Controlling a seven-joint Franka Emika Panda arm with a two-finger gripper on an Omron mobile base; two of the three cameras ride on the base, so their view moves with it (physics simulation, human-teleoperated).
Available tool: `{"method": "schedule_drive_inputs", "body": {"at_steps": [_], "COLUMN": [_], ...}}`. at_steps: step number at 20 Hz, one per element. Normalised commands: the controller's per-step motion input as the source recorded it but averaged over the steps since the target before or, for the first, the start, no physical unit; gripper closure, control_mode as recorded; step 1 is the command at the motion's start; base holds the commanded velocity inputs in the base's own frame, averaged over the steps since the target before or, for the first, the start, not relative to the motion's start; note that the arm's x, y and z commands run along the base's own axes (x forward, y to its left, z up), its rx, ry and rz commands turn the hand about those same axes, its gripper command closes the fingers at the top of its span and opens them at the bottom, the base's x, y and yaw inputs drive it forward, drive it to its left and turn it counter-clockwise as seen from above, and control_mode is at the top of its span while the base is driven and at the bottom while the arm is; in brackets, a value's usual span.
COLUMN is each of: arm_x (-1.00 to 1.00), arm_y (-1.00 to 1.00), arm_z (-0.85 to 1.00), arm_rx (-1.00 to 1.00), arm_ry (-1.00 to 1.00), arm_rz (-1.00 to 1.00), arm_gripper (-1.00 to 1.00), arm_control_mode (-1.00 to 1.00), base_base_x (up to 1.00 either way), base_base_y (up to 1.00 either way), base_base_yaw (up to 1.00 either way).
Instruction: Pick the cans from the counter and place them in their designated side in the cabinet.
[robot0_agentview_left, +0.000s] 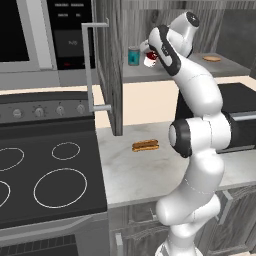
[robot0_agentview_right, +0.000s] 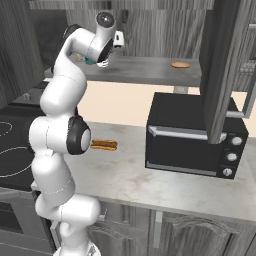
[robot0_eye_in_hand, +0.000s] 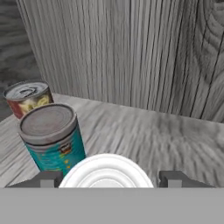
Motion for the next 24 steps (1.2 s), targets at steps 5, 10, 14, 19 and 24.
{"method": "schedule_drive_inputs", "body": {"at_steps": [5, 10, 14, 19, 24], "arm_x": [0.02, 0.00, -0.12, -0.29, -0.44], "arm_y": [0.00, -0.04, -0.25, -0.19, 0.00], "arm_z": [0.00, 0.00, 0.00, 0.00, 0.00], "arm_rx": [0.01, 0.03, 0.03, 0.04, 0.01], "arm_ry": [-0.08, -0.11, -0.11, -0.12, -0.10], "arm_rz": [0.03, 0.05, 0.05, 0.04, 0.04], "arm_gripper": [-1.00, -1.00, -1.00, -1.00, -1.00], "arm_control_mode": [-1.00, -1.00, -1.00, -1.00, -1.00], "base_base_x": [0.00, 0.00, 0.00, 0.00, 0.00], "base_base_y": [0.00, 0.00, 0.00, 0.00, 0.00], "base_base_yaw": [0.00, 0.00, 0.00, 0.00, 0.00]}}
